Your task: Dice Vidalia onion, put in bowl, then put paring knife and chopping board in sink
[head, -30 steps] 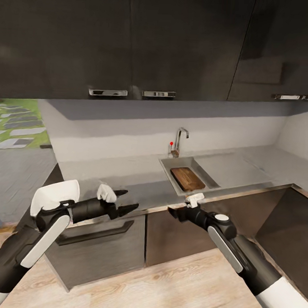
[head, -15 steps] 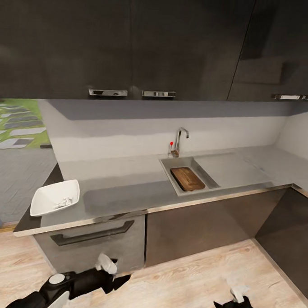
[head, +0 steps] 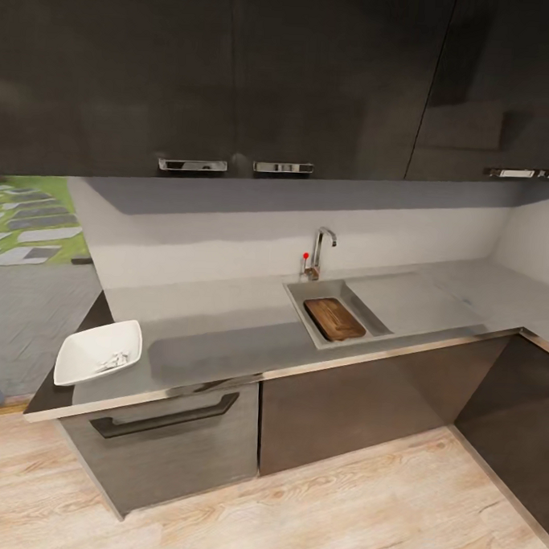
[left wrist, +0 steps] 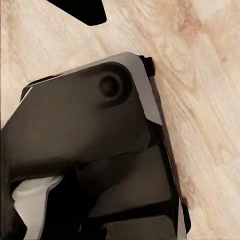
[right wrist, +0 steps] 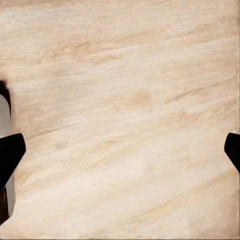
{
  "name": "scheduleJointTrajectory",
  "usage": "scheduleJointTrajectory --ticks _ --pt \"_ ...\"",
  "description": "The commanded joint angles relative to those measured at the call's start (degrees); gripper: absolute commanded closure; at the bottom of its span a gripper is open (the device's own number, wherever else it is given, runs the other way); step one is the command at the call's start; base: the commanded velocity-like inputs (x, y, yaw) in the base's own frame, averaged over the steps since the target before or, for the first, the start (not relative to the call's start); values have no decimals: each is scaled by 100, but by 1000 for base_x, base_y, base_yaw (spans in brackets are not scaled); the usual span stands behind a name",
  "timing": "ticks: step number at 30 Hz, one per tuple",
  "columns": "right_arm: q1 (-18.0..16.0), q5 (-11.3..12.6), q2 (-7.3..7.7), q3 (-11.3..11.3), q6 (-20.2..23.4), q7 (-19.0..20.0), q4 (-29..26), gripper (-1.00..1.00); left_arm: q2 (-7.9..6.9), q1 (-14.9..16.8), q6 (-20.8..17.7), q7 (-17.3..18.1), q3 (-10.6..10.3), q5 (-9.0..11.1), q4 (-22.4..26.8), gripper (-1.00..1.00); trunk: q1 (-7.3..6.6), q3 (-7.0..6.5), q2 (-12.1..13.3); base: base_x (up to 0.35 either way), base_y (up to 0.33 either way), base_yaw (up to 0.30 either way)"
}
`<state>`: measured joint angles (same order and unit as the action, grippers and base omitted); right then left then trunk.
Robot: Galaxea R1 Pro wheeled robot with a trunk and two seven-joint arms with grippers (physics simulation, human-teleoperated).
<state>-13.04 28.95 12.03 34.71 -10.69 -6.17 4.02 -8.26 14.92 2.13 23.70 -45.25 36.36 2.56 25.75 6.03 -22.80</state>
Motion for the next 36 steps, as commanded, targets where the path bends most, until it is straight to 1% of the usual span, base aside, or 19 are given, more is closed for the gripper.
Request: scheduleJointTrajectory --ticks 1,2,3,4,5,6,8,9,10,12,15,17,20,22,27,32,36 --pt "134 45 -89 43 -20 -188 20 -100 11 -103 -143 -195 -38 37 -49 -100 4 11 -12 0 0 0" --pt "270 52 -148 37 8 -309 23 -100 23 -202 -383 -483 -35 37 -77 -100 4 11 -12 0 0 0" --pt "635 190 -256 19 600 -466 27 -100 185 -568 -1087 -1399 1 52 -113 -100 4 11 -12 0 0 0" --pt "688 242 -270 12 757 -476 28 -100 240 -638 -1151 -1511 21 70 -117 -100 4 11 -12 0 0 0" --pt "841 469 -302 -14 1209 -496 28 -100 373 -860 -1283 -1793 153 198 -125 -100 4 11 -12 0 0 0" --pt "947 655 -325 -25 1444 -503 28 -100 434 -1010 -1337 -1966 310 367 -127 -100 4 11 -12 0 0 0" --pt "1052 847 -363 -31 1600 -508 28 -100 486 -1151 -1372 -2156 494 594 -129 -100 4 11 -12 0 0 0" --pt "1138 1014 -421 -36 1698 -511 29 -100 525 -1263 -1393 -2339 664 827 -130 -100 4 11 -12 0 0 0" --pt "1195 1135 -478 -39 1763 -513 29 -100 551 -1336 -1403 -2469 784 1020 -131 -100 4 11 -12 0 0 0" --pt "1269 1309 -564 -57 1834 -516 23 -100 590 -1432 -1380 -2636 944 1281 -120 -100 4 11 -12 0 0 0" --pt "1287 1354 -586 -71 1748 -516 5 -100 601 -1455 -1207 -2680 988 1343 -109 -100 4 11 -12 0 0 0" --pt "1292 1364 -593 -61 1530 -521 -31 -100 609 -1462 -934 -2709 1002 1364 -95 -100 4 11 -12 0 0 0" --pt "1294 1366 -596 -62 1280 -520 -44 -100 631 -1465 -688 -2735 999 1359 -62 -100 4 11 -12 0 0 0" --pt "1295 1370 -596 -68 1186 -519 -51 -100 631 -1465 -634 -2737 995 1358 -53 -100 4 11 -12 0 0 0" --pt "1295 1375 -598 -72 741 -517 -126 -100 612 -1466 -489 -2737 996 1356 -37 -100 4 11 -12 0 0 0" --pt "1295 1376 -597 -71 591 -517 -145 -100 643 -1466 -463 -2720 1014 1356 -18 -100 4 11 -12 0 0 0" --pt "1295 1376 -598 -72 577 -517 -147 -100 642 -1466 -459 -2714 1010 1356 -10 -100 4 11 -12 0 0 0"
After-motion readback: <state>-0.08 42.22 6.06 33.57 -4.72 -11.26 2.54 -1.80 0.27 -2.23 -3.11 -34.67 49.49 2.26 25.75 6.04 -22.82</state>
